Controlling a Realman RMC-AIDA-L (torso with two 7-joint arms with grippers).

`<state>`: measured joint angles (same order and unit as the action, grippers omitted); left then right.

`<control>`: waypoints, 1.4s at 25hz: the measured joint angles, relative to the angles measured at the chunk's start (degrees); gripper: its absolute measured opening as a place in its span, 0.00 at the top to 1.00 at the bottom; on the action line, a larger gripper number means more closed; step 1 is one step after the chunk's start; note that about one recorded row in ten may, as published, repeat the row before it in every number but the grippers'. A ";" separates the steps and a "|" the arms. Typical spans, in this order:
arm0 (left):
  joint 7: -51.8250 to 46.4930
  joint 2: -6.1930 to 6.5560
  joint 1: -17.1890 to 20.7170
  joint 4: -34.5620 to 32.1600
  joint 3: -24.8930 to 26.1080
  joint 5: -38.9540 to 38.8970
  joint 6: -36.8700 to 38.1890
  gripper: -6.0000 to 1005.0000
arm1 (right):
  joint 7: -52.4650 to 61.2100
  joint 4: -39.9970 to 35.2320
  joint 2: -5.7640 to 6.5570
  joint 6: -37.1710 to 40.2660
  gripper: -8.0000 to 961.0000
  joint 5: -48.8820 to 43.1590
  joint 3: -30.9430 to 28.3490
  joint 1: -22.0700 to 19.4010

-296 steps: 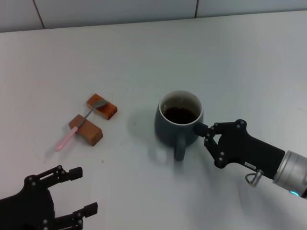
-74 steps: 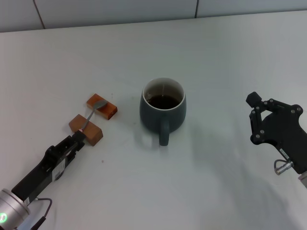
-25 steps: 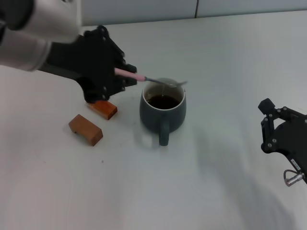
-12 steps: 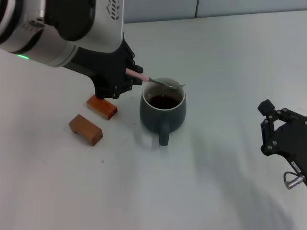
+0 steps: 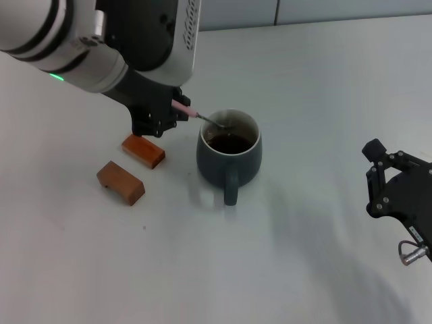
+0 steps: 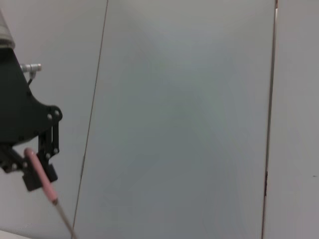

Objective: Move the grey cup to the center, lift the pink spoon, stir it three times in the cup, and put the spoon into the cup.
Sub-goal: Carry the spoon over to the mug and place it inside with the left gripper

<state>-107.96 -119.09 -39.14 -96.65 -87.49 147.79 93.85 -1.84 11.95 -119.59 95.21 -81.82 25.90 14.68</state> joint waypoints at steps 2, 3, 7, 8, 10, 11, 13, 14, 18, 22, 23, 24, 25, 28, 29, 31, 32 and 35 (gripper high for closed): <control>0.01 0.00 -0.55 1.20 -1.70 1.25 -0.65 0.85 | 0.00 0.00 -0.01 0.05 0.99 0.00 -0.04 0.00; 0.01 0.00 -0.55 1.20 -1.70 1.25 -0.65 0.85 | 0.00 0.00 -0.02 0.06 0.99 0.00 -0.05 0.00; -0.62 -0.02 -1.45 3.27 -4.67 2.92 -2.78 0.85 | 0.00 0.00 -0.03 0.07 0.99 0.00 0.03 0.01; -1.01 -0.05 -1.74 3.92 -5.64 3.15 -3.68 0.85 | 0.00 0.00 -0.03 0.07 0.99 0.00 0.05 0.03; -1.33 -0.05 -1.93 4.46 -6.11 3.27 -4.29 0.85 | 0.00 0.00 -0.03 0.07 0.99 -0.03 0.09 0.11; -1.33 -0.05 -1.93 4.46 -6.11 3.27 -4.29 0.85 | 0.00 0.00 -0.03 0.07 0.99 -0.08 0.11 0.13; -2.43 -0.07 -3.04 7.40 -8.43 3.38 -6.77 0.85 | 0.00 0.00 -0.03 0.07 0.99 -0.12 0.16 0.16; -2.43 -0.07 -3.04 7.40 -8.43 3.38 -6.77 0.85 | 0.00 0.00 -0.01 0.07 0.99 -0.12 0.18 0.16; -3.50 -0.09 -3.41 7.55 -11.39 3.66 -6.96 0.85 | 0.00 0.00 0.06 0.07 0.99 -0.16 0.23 0.17; -4.24 -0.09 -3.27 5.45 -12.19 5.15 -3.90 0.84 | 0.00 0.00 0.06 0.07 0.99 -0.24 0.29 0.17; -4.47 -0.09 -3.19 5.12 -12.15 5.78 -3.46 0.84 | 0.00 0.00 0.06 0.05 0.99 -0.25 0.29 0.17; -4.68 -0.09 -3.12 4.83 -12.07 6.74 -3.15 0.84 | 0.00 0.00 0.05 -0.01 0.99 -0.26 0.29 0.17; -4.70 -0.10 -3.06 4.73 -12.03 7.36 -3.07 0.84 | 0.00 0.00 0.04 -0.08 0.99 -0.26 0.29 0.17; -4.85 -0.08 -2.88 4.67 -12.08 8.26 -4.22 0.84 | 0.00 0.06 0.03 -0.13 0.99 -0.26 0.29 0.22; -4.98 -0.09 -2.85 4.81 -12.17 8.33 -5.00 0.84 | 0.00 0.14 0.02 -0.11 0.99 -0.26 0.29 0.27; -5.19 -0.09 -2.88 5.19 -12.36 8.35 -6.57 0.84 | 0.00 0.34 0.01 -0.07 0.99 -0.26 0.29 0.32; -5.25 -0.09 -2.92 5.35 -12.44 8.37 -7.18 0.84 | 0.00 0.50 0.01 -0.04 0.99 -0.26 0.29 0.34; -5.25 -0.08 -2.98 5.29 -13.33 7.63 -7.93 0.84 | 0.00 0.78 0.08 0.02 0.99 -0.26 0.29 0.35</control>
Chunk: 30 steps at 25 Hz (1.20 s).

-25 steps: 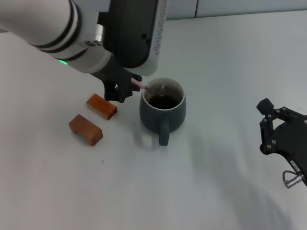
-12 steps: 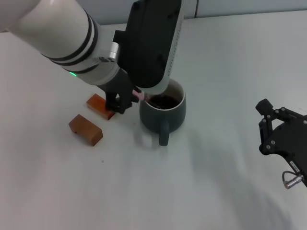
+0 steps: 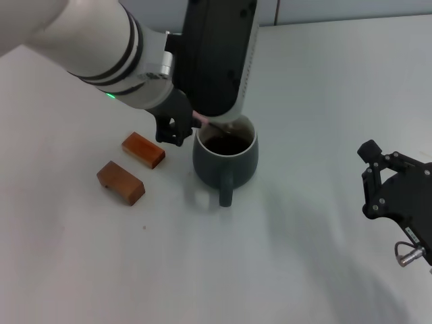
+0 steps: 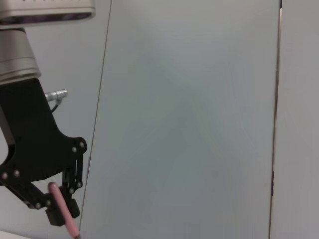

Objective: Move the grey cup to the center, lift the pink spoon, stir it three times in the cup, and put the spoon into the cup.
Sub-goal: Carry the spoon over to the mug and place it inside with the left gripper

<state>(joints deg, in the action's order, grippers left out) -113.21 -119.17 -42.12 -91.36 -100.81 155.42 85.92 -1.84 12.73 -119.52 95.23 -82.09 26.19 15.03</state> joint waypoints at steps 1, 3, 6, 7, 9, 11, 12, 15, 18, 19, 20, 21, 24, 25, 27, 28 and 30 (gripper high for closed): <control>0.00 0.00 0.00 -0.16 -0.30 -0.41 0.04 0.84 | 0.00 0.02 0.01 0.02 0.99 0.00 0.00 0.00; 0.00 0.00 0.05 -0.50 -1.06 -1.32 0.44 0.84 | 0.00 0.02 0.02 0.04 0.99 -0.03 0.03 -0.01; -0.07 0.00 0.16 -1.14 -1.71 -1.50 2.31 0.84 | 0.00 0.09 0.01 0.04 0.99 -0.45 0.08 0.03; -0.15 -0.01 0.25 -1.38 -1.71 -1.16 3.15 0.84 | 0.00 0.11 0.01 0.02 0.99 -0.60 0.09 0.15; -0.22 -0.01 0.39 -1.52 -1.53 -0.45 3.69 0.84 | 0.00 0.11 0.00 -0.25 0.99 -0.68 0.09 0.49; -0.35 -0.01 0.52 -1.53 -1.32 1.39 3.87 0.84 | 0.00 0.11 -0.07 -0.53 0.99 -0.70 0.09 1.02; -0.44 -0.01 0.55 -1.43 -1.32 2.61 3.62 0.84 | 0.00 0.10 -0.08 -0.54 0.99 -0.70 0.09 1.12; -0.57 0.00 0.65 -0.91 -1.68 4.29 2.24 0.83 | 0.00 0.10 -0.08 -0.55 0.99 -0.71 0.09 1.26; -0.58 -0.01 0.65 -0.79 -2.01 4.02 0.36 0.83 | 0.00 0.10 -0.10 -0.56 0.99 -0.70 0.09 1.28; -0.59 -0.01 0.59 -0.77 -2.09 3.77 -0.04 0.83 | 0.00 0.10 -0.10 -0.57 0.99 -0.71 0.08 1.30; -0.59 0.00 0.54 -0.76 -2.25 3.29 -0.26 0.83 | 0.00 0.10 -0.10 -0.58 0.99 -0.71 0.09 1.32; -0.59 -0.01 0.49 -0.75 -2.42 2.81 -0.37 0.83 | 0.01 0.10 -0.10 -0.59 0.99 -0.70 0.09 1.35; -0.45 -0.01 0.55 -1.19 -2.92 0.24 0.19 0.83 | 0.03 0.10 -0.10 -0.59 0.99 -0.70 0.08 1.38; -0.43 -0.01 0.61 -1.38 -2.95 -0.23 0.57 0.83 | 0.03 0.10 -0.10 -0.60 0.99 -0.71 0.08 1.39; -0.54 -0.01 0.66 -1.55 -2.95 -0.30 1.63 0.83 | 0.04 0.10 -0.10 -0.66 0.99 -0.70 0.08 1.43; -0.58 0.00 0.68 -1.67 -2.89 -0.13 2.37 0.83 | 0.05 0.10 -0.10 -0.73 0.99 -0.70 0.08 1.47; -0.63 0.00 0.90 -1.91 -2.66 0.59 3.54 0.83 | 0.06 0.10 -0.10 -0.97 0.99 -0.70 0.08 1.62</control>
<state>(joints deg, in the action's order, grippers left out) -113.84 -119.17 -41.22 -93.27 -103.47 156.02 89.46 -1.79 12.83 -119.62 94.27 -82.79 26.27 16.65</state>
